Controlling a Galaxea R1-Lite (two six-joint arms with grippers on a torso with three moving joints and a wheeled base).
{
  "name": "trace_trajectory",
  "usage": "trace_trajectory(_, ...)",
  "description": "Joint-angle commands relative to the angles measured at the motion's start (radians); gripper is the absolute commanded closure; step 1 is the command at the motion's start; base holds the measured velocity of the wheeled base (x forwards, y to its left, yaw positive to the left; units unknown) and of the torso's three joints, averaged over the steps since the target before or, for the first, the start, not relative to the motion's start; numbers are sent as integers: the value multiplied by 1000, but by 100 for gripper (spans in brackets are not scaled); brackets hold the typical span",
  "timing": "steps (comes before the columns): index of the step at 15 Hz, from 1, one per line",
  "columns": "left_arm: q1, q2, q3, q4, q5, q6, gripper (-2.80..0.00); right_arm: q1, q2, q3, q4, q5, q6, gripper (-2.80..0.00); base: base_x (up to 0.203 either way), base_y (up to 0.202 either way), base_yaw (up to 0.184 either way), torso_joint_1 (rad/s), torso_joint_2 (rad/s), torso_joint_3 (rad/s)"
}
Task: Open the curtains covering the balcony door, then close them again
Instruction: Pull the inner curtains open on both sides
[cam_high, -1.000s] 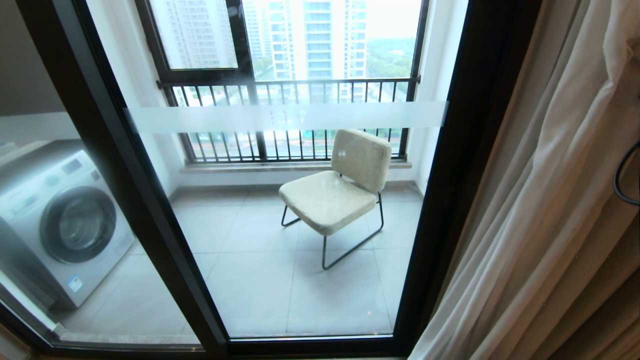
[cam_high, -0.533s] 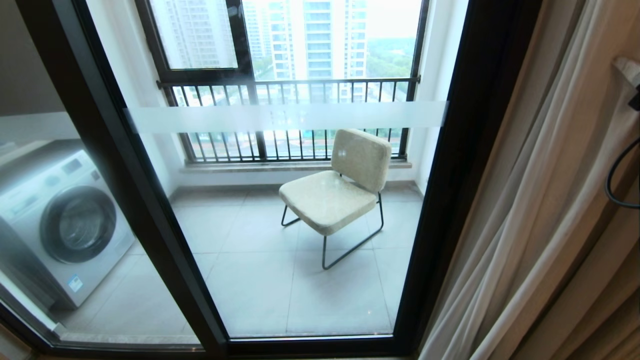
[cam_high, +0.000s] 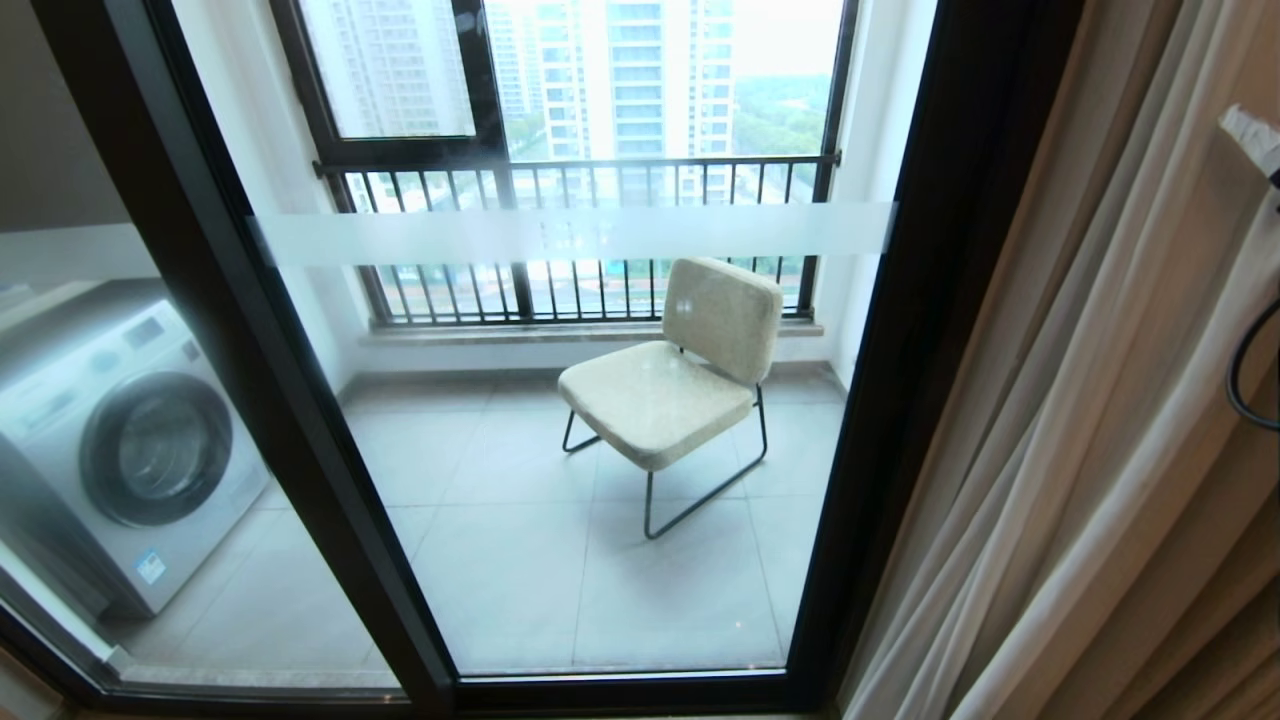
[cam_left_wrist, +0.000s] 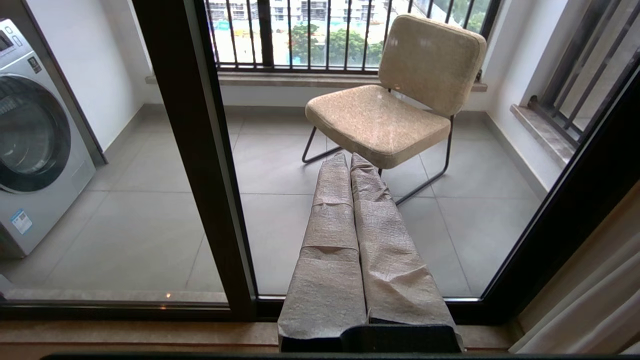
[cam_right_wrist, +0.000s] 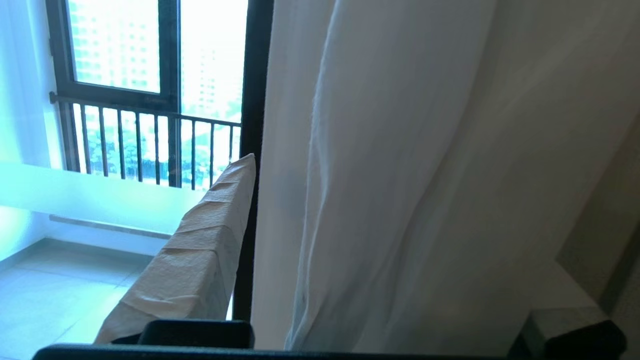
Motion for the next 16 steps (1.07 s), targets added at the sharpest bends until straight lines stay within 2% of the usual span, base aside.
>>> trace_trajectory(1,0,0,0,0,0,0,0,0,-102,95,-3,4,1,-280,0,0,0,0,0,0)
trace_trajectory(8,0,0,0,0,0,-1,0,-2,-383,408,56,1,1,-280,0,0,0,0,0,0)
trace_trajectory(12,0,0,0,0,0,-2,0,-2,-540,539,160,-1,0,-280,0,0,0,0,0,0)
trace_trajectory(16,0,0,0,0,0,0,0,-3,-569,601,172,-3,-38,-280,0,0,0,0,0,0)
